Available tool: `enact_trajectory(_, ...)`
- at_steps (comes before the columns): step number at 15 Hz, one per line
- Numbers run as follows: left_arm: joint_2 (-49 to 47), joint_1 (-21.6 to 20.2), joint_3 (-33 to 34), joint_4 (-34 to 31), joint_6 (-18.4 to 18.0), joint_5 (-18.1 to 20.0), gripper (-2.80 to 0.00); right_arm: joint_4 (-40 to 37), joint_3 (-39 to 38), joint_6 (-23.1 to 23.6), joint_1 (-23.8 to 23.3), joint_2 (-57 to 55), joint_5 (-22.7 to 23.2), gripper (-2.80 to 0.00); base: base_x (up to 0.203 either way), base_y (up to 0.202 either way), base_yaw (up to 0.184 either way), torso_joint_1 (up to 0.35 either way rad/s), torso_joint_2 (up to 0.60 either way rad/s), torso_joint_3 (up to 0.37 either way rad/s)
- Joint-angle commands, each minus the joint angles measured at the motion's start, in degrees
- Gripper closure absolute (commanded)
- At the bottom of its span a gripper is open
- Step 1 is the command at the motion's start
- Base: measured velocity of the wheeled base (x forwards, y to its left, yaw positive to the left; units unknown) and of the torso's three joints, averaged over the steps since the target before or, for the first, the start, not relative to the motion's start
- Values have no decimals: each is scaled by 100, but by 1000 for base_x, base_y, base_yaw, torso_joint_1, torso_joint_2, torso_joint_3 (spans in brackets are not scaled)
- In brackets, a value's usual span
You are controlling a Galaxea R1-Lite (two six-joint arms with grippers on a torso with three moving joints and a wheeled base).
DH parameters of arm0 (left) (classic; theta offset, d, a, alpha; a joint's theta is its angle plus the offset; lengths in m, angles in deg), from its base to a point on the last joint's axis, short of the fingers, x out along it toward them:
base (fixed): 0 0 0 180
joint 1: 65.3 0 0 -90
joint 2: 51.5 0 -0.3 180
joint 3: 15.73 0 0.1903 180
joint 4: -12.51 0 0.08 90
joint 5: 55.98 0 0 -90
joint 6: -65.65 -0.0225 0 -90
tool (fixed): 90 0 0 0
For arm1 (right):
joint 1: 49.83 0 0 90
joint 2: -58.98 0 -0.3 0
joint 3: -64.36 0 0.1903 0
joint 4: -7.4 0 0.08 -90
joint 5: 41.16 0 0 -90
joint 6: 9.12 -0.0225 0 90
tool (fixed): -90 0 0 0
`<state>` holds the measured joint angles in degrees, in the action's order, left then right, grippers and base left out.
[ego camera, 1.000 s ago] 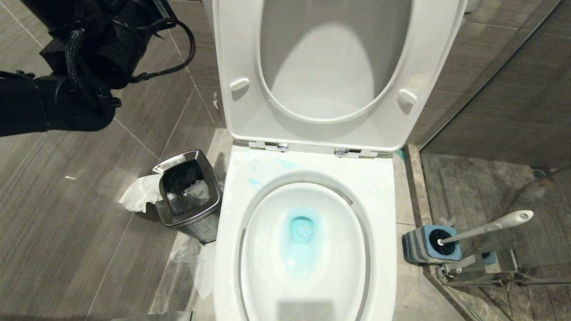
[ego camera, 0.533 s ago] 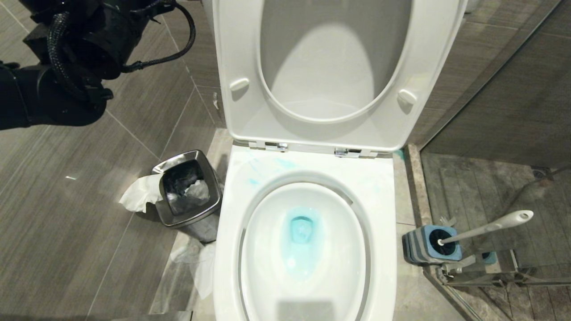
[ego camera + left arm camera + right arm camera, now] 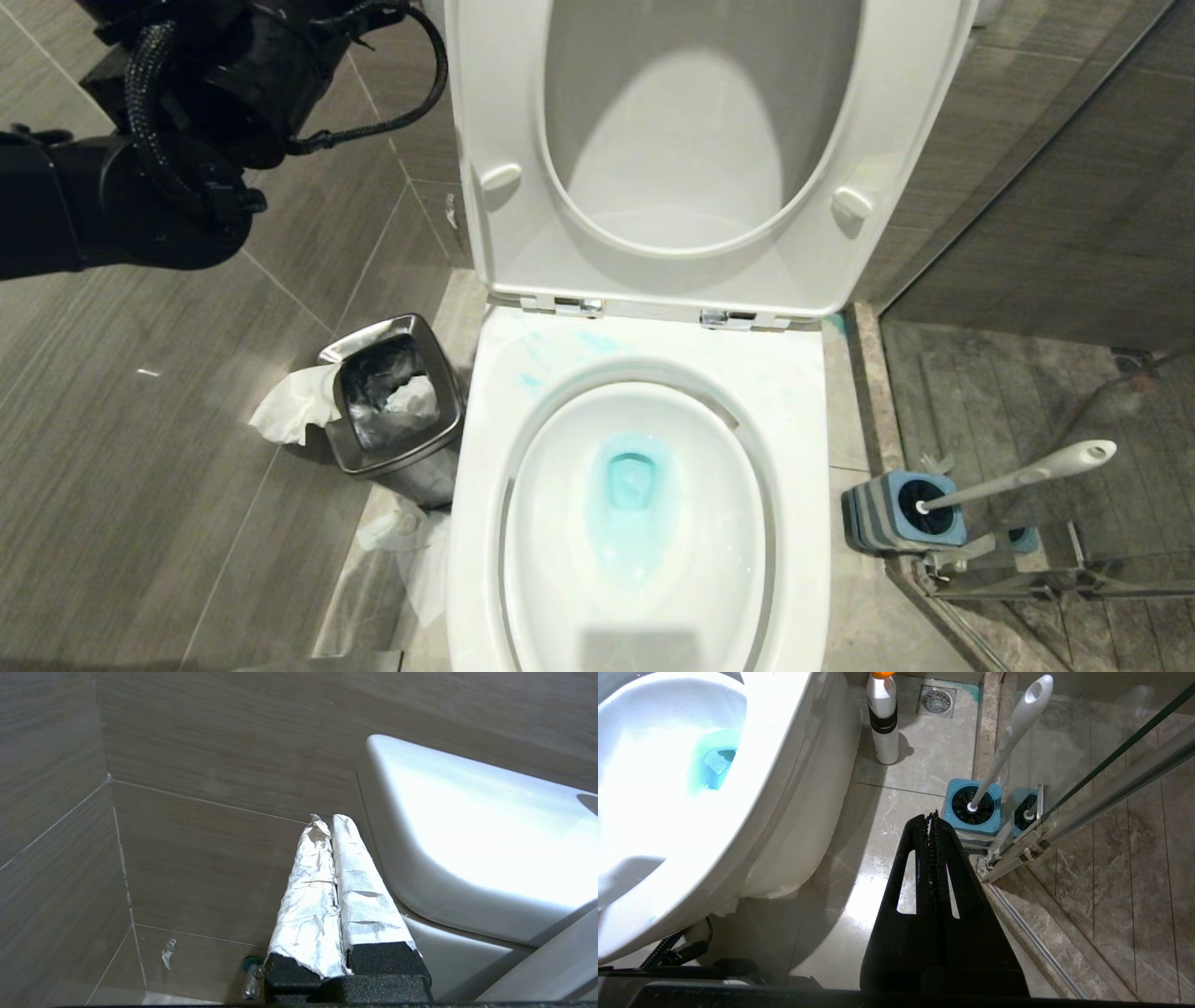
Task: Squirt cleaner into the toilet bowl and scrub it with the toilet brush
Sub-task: Flush the toilet
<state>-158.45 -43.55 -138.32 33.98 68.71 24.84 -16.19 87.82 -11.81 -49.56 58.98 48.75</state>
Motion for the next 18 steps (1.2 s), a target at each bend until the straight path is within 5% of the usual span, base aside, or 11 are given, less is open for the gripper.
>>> enact_trajectory(1, -87, 49, 8, 25, -6, -13, 0, -1, -1, -3, 4, -4, -4, 0, 0, 0, 0, 0, 0, 0)
enact_trajectory(18, -935, 44, -35, 51, -51, 7, 0, 4, -1, -3, 6, -9, 1, 0, 0, 0, 0, 0, 0, 0)
